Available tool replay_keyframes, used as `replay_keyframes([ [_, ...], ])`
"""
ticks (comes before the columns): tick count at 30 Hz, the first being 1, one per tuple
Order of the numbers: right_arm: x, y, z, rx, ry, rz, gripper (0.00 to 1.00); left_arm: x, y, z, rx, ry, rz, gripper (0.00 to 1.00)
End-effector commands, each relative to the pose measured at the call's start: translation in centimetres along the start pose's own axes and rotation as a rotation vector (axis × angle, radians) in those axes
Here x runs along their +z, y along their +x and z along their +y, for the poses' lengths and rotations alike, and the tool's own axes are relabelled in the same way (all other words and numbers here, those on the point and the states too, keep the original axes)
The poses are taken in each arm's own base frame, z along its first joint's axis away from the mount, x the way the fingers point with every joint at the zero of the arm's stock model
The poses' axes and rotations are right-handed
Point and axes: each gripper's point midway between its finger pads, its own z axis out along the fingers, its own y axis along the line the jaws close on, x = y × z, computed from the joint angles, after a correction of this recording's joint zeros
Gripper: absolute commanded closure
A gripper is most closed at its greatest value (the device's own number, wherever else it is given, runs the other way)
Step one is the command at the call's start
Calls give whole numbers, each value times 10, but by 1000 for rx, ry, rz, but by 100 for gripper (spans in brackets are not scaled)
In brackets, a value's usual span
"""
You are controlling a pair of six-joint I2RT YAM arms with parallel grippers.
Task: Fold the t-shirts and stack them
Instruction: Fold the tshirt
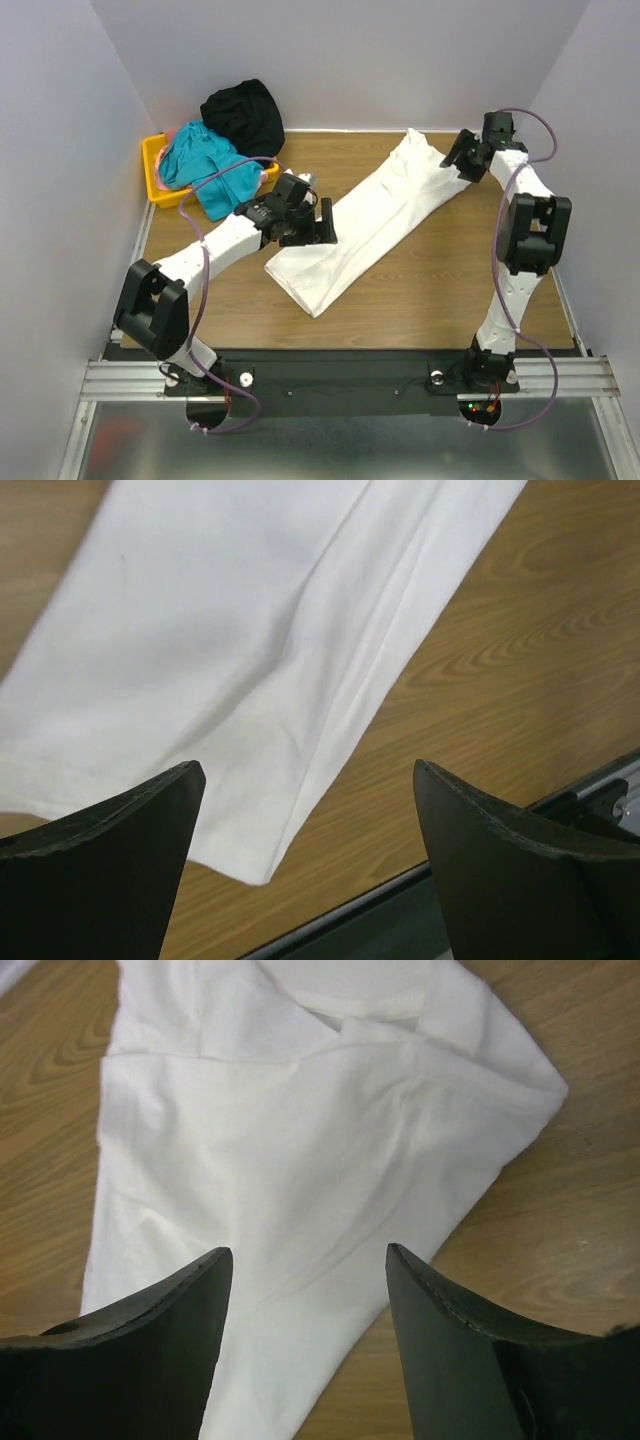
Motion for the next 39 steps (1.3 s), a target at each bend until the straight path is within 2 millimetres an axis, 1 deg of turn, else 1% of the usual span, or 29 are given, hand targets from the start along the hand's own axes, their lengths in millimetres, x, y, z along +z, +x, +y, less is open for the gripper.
replay_keyframes([
  [1,-33,-1,32,-73,-48,-52,32,25,-3,23,103,-89,23,2],
  [3,-31,10,36,-82,-59,-25,31,42,9,33,125,-107,70,2],
  [4,-28,20,41,-90,-64,-7,31,46,10,36,149,-109,75,2],
  [5,-26,23,46,-98,-72,2,32,52,16,41,155,-116,92,2],
  [7,-21,32,56,-116,-83,17,31,56,20,44,178,-113,97,2],
  [9,-15,34,60,-120,-87,24,31,60,32,52,179,-120,126,2],
  [10,-8,37,57,-112,-80,38,31,60,34,53,178,-119,128,2],
  [11,-5,34,59,-109,-83,31,31,62,42,58,175,-125,142,2],
  [12,0,42,68,-121,-92,47,32,61,46,60,170,-125,145,2],
  [13,3,43,68,-120,-93,52,31,61,51,62,164,-128,152,2],
  [14,13,48,65,-116,-84,68,31,62,55,63,158,-123,160,2],
  [15,16,46,66,-117,-81,65,31,61,65,67,143,-124,180,2],
  [17,26,50,61,-116,-64,73,31,59,74,65,128,-93,195,2],
  [18,32,51,56,-114,-44,76,32,58,85,68,116,-90,218,2],
  [20,40,54,50,-114,-26,82,32,57,97,69,109,-84,249,3],
  [21,47,59,46,-116,-12,94,31,56,108,73,107,-92,275,3],
  [22,50,58,44,-115,-9,94,32,55,115,75,104,-97,294,3],
  [23,58,65,40,-113,0,111,32,54,126,78,103,-103,321,3],
  [25,64,64,42,-109,-5,111,32,53,136,81,96,-105,349,3],
  [28,77,70,42,-100,-8,129,32,53,152,75,93,-66,408,3],
  [29,78,68,48,-104,-19,122,31,52,158,69,90,-34,436,4],
  [30,81,68,50,-105,-21,122,32,54,160,64,93,-17,456,4],
  [32,89,74,54,-106,-28,135,31,53,170,52,103,35,508,4],
  [33,91,69,60,-104,-42,127,31,56,175,49,110,49,537,4],
  [34,93,70,62,-103,-48,130,32,56,179,46,111,64,559,4],
  [35,97,73,65,-97,-53,134,31,52,188,37,115,98,601,4],
  [37,99,68,74,-96,-72,125,32,53,197,28,114,142,647,5],
  [38,103,73,78,-96,-79,134,32,48,205,15,119,197,690,5],
  [39,104,75,83,-101,-87,136,31,48,206,6,127,231,704,5],
])
